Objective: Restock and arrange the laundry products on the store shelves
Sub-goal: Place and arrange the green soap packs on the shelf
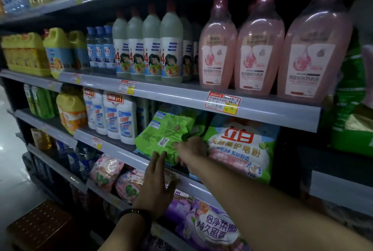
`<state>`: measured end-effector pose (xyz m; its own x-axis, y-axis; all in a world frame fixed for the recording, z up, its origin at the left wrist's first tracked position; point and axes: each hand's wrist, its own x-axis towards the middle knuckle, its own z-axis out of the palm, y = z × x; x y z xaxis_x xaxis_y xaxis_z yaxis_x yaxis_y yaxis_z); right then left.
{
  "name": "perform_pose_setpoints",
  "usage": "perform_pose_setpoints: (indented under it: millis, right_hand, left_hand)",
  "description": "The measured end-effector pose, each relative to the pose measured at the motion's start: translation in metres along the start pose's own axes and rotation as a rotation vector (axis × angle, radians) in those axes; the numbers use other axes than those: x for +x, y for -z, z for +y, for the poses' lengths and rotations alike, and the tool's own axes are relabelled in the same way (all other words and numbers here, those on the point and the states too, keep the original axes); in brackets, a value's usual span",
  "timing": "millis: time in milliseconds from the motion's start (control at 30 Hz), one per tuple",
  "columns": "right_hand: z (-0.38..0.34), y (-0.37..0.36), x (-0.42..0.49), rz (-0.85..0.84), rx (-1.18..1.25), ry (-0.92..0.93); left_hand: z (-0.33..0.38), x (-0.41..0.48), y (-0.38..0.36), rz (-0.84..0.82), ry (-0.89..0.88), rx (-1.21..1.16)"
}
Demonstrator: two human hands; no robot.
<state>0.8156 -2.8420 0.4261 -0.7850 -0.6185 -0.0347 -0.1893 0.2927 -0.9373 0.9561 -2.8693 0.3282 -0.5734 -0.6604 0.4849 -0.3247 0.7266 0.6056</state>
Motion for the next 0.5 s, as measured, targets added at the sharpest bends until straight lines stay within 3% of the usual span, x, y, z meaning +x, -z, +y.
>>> perform_pose_setpoints:
  millis: [233, 500]
  right_hand:
    - [-0.026, 0.020, -0.032, 0.013, 0.206, 0.036]
    - [-0.029, 0.054, -0.093, -0.133, 0.382, 0.079]
  left_hand:
    - [0.019, 0.019, 0.028, 0.185, -0.007, 0.246]
    - [0.059, 0.000, 0.051, 0.512, -0.181, 0.153]
